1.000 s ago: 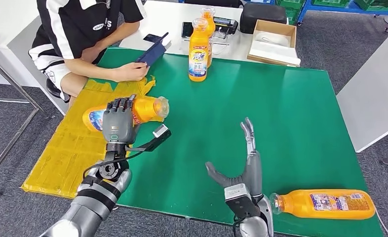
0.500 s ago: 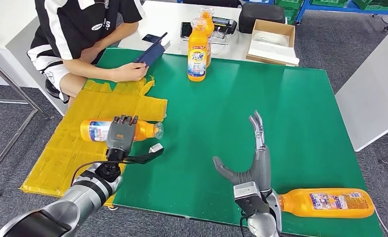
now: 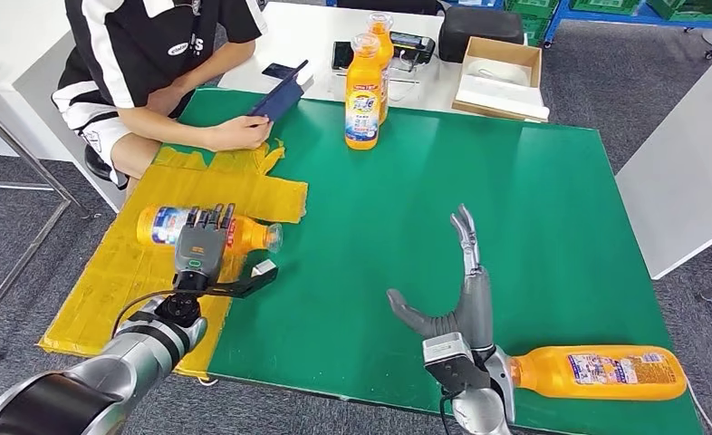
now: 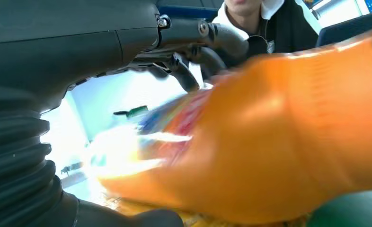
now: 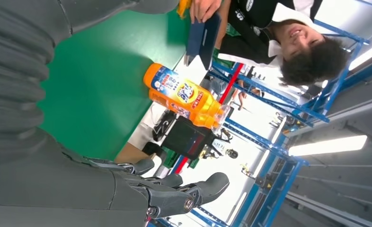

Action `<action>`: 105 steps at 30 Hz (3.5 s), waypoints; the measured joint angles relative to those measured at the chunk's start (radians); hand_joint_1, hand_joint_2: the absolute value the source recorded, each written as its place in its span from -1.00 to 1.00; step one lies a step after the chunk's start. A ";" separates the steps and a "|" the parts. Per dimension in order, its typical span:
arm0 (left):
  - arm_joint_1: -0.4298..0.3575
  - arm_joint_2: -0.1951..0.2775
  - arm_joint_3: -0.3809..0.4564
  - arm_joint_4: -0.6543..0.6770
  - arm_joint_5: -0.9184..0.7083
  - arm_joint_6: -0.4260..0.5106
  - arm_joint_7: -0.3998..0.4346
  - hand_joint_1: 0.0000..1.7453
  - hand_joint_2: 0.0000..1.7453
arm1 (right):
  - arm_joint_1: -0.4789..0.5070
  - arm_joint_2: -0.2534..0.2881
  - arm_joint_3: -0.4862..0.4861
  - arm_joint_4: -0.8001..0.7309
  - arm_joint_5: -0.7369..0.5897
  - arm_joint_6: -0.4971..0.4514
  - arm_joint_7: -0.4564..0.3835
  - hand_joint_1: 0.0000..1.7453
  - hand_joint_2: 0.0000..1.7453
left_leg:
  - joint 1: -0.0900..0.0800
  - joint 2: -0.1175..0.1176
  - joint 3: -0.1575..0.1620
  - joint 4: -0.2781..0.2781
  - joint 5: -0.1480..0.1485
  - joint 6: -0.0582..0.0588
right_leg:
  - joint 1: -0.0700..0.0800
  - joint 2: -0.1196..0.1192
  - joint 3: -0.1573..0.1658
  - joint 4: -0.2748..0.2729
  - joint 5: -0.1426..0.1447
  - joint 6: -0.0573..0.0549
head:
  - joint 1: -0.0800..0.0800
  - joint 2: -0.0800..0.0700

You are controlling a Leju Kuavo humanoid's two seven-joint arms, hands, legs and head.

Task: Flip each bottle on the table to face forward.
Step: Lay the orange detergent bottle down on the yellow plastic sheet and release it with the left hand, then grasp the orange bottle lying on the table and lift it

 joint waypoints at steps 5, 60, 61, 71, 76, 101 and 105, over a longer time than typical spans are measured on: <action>0.007 -0.005 0.064 -0.010 -0.001 0.025 -0.075 -1.00 1.00 | -0.003 -0.004 0.006 0.023 0.036 -0.008 0.008 -1.00 1.00 | 0.000 0.000 0.000 0.000 0.001 0.000 | 0.000 0.000 0.000 0.000 0.000 -0.001 | 0.000 0.000; 0.345 -0.326 0.208 -0.880 0.966 -0.351 -0.892 -1.00 1.00 | 0.158 -0.580 -0.626 -0.069 0.459 0.341 0.092 -1.00 1.00 | -0.008 -0.009 -0.005 0.001 0.000 0.009 | -0.007 -0.005 -0.001 -0.002 0.000 0.011 | -0.001 0.000; 0.348 -0.326 0.205 -0.883 0.972 -0.350 -0.895 -1.00 1.00 | 0.166 -0.585 -0.646 -0.067 0.458 0.362 0.081 -1.00 1.00 | -0.008 -0.009 -0.005 0.001 0.000 0.009 | -0.007 -0.005 -0.001 -0.002 0.000 0.011 | -0.001 0.000; 0.356 -0.325 0.182 -0.888 1.015 -0.355 -0.911 -1.00 1.00 | 0.273 -0.593 -0.832 -0.083 0.441 0.607 -0.067 -1.00 1.00 | -0.008 -0.011 -0.005 0.001 -0.001 0.010 | -0.008 -0.007 -0.001 -0.002 0.000 0.011 | -0.001 0.000; 0.356 -0.325 0.181 -0.886 1.026 -0.350 -0.912 -1.00 1.00 | 0.347 -0.560 -0.945 -0.205 0.374 0.773 -0.105 -1.00 1.00 | -0.008 -0.011 -0.005 0.001 -0.002 0.010 | -0.007 -0.007 -0.002 -0.002 0.000 0.011 | -0.001 0.000; 0.403 -0.325 0.152 -0.929 1.048 -0.367 -0.920 -1.00 1.00 | 0.236 -0.463 -0.889 0.009 0.774 0.365 -0.014 -1.00 1.00 | -0.008 -0.007 -0.004 0.001 -0.001 0.010 | -0.008 -0.005 0.000 -0.002 0.000 0.011 | -0.001 0.000; 0.406 -0.325 0.151 -0.942 1.049 -0.373 -0.920 -1.00 1.00 | 0.214 -0.463 -0.861 0.069 0.783 0.350 -0.002 -1.00 1.00 | -0.008 -0.007 -0.004 0.001 -0.001 0.010 | -0.008 -0.005 0.000 -0.002 0.000 0.011 | -0.001 0.000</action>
